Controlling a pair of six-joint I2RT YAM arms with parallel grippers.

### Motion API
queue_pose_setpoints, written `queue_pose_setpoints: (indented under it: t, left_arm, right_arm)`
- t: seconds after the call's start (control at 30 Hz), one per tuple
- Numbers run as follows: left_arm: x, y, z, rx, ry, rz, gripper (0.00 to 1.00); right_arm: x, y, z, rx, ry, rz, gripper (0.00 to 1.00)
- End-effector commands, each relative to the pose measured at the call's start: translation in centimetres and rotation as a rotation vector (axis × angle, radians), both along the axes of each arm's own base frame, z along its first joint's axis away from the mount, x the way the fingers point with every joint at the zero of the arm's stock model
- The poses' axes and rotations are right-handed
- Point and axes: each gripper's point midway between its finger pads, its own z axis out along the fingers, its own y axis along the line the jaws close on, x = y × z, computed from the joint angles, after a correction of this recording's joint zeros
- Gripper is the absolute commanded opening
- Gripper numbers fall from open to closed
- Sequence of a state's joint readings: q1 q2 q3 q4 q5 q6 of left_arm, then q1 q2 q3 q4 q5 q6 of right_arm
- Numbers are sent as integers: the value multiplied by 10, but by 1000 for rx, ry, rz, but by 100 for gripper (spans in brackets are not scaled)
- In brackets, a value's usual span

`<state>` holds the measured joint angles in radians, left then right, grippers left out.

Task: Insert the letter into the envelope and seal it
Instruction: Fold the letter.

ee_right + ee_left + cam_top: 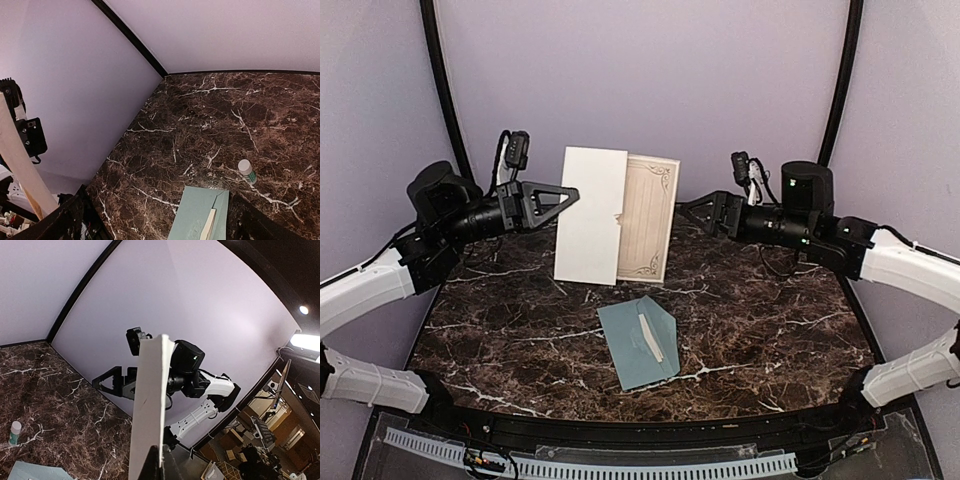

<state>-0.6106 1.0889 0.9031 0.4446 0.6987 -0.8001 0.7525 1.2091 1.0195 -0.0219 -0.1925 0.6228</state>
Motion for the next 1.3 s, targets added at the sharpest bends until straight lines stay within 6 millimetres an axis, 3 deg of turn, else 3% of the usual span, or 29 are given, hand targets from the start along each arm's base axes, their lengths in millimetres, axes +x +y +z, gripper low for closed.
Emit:
queue_pose_setpoints:
  t: [0.0, 0.4, 0.63, 1.07, 1.27]
  left_arm:
    - [-16, 3, 22, -59, -86, -64, 0]
    - [-13, 1, 16, -78, -68, -65, 0]
    - [-7, -1, 11, -62, -60, -50, 0]
    - [-10, -3, 7, -55, -51, -76, 0]
    - [-12, -3, 8, -60, -54, -87, 0]
  right_arm:
    - [0, 15, -7, 8, 25, 74, 96]
    - [-64, 70, 22, 55, -94, 451, 95]
    - [-92, 81, 51, 137, -164, 569, 95]
    - [-96, 93, 59, 177, -177, 597, 95]
    - [-98, 102, 62, 185, -179, 613, 86]
